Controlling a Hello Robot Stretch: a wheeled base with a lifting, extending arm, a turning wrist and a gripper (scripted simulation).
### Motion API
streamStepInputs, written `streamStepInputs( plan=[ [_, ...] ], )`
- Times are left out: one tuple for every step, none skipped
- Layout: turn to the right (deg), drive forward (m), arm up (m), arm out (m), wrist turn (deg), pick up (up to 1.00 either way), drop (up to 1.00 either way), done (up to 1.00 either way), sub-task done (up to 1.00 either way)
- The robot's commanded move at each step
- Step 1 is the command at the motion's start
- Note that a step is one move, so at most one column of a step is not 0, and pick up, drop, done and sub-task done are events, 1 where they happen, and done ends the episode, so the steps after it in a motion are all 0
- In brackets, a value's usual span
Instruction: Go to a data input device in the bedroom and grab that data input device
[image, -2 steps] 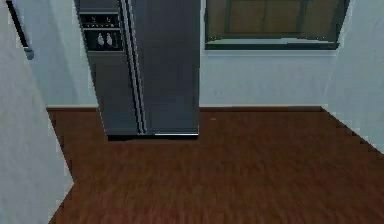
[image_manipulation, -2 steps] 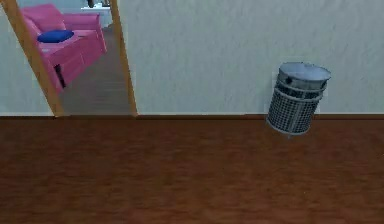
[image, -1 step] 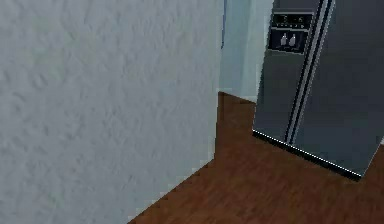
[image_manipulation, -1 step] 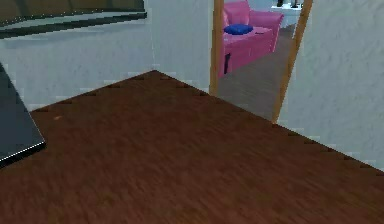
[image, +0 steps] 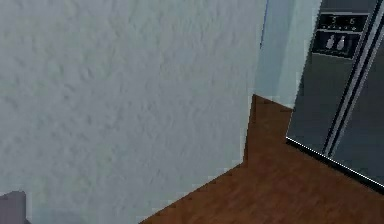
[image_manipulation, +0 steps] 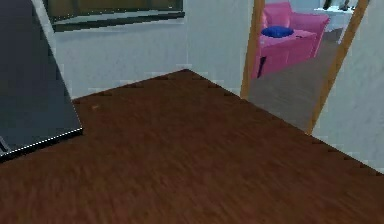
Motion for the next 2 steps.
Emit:
streamStepInputs(
  plan=[
    [0.0, 0.25, 0.00, 0.00, 0.0, 0.00, 0.00, 0.00, 0.00],
    [33.0, 0.00, 0.00, 0.00, 0.0, 0.00, 0.00, 0.00, 0.00]
  ],
)
